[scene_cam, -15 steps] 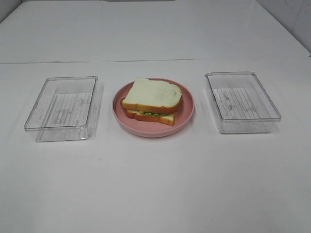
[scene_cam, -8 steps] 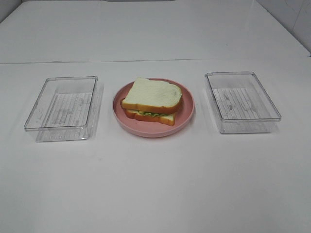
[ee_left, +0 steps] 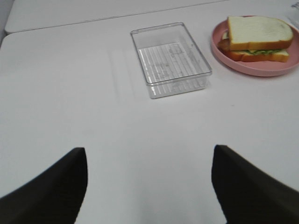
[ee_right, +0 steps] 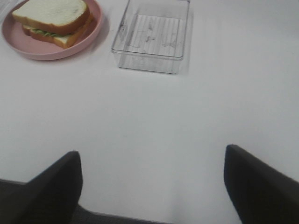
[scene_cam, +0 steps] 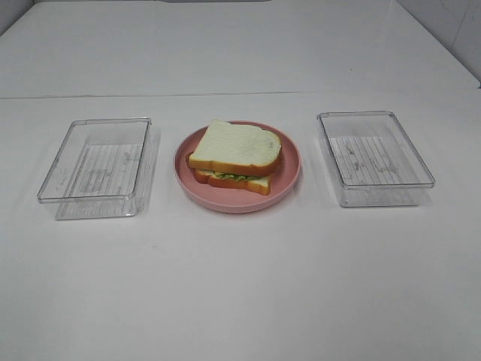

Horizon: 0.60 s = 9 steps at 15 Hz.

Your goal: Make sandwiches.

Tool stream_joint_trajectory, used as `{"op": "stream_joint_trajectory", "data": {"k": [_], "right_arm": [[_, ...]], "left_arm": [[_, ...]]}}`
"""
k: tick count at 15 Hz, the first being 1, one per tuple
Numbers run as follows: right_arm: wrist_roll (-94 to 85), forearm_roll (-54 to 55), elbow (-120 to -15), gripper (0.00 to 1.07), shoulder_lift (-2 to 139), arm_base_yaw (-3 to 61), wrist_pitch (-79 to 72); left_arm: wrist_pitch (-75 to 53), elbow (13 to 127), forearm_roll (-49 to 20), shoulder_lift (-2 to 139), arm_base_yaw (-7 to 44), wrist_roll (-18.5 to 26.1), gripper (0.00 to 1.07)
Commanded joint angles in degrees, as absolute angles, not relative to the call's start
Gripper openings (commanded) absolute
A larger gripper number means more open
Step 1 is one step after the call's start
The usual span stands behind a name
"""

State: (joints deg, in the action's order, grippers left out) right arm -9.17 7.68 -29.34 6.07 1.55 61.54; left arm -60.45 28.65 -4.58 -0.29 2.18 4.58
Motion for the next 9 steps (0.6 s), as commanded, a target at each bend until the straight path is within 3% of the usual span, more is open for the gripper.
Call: {"op": "stream_joint_trajectory", "data": {"k": [1,9], "right_arm": [[-9.3,7.8,-29.0,0.78,3.8,-0.7,61.1],[-9.3,8.3,-29.0,0.78,-1.1,-0.6,61.1]], "left_arm": [[-59.9,28.5,-4.8,-1.7,-0.9,4.5,0.71],[-59.9,28.5,-4.8,-1.7,-1.1,4.4,0.71]]}}
